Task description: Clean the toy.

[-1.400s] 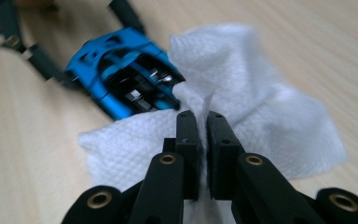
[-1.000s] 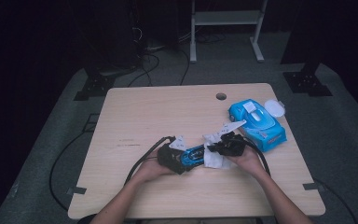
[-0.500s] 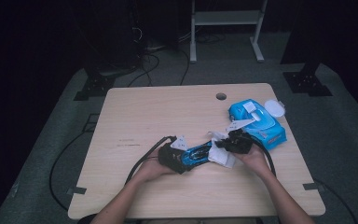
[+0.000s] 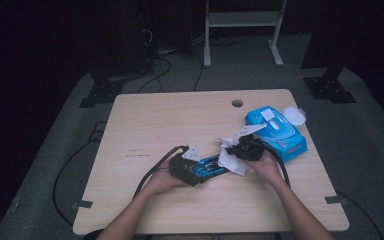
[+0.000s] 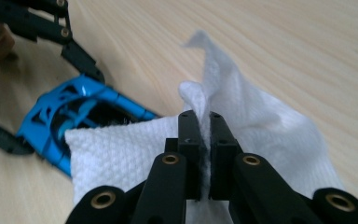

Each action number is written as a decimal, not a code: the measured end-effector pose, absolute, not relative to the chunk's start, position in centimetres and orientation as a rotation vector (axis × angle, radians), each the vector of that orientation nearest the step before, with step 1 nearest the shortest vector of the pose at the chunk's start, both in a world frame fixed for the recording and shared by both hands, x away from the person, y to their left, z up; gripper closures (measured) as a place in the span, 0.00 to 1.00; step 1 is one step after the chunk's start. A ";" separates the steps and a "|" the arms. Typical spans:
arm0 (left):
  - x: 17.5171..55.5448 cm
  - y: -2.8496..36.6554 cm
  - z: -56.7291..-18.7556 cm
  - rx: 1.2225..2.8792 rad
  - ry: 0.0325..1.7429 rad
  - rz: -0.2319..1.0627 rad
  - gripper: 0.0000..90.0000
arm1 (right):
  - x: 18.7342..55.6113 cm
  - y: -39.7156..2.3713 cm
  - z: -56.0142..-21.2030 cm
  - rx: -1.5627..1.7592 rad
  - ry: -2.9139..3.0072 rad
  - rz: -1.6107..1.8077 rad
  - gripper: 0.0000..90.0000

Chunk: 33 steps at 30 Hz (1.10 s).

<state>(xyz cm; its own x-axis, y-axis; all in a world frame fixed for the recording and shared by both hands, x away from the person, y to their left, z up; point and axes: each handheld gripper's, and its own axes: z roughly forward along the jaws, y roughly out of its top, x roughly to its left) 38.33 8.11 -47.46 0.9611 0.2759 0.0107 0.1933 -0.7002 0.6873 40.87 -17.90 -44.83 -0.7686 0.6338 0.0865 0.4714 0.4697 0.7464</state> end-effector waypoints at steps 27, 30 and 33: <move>40.5 10.1 -47.2 2.223 0.582 -0.126 0.24 | 37.4 -19.4 -45.5 0.793 2.611 1.245 0.95; 40.4 10.0 -47.2 2.224 0.587 -0.130 0.24 | 37.1 -19.5 -45.6 0.771 2.595 1.250 0.96; 40.4 10.0 -47.3 2.217 0.599 -0.143 0.23 | 36.7 -19.6 -45.6 0.744 2.586 1.243 0.96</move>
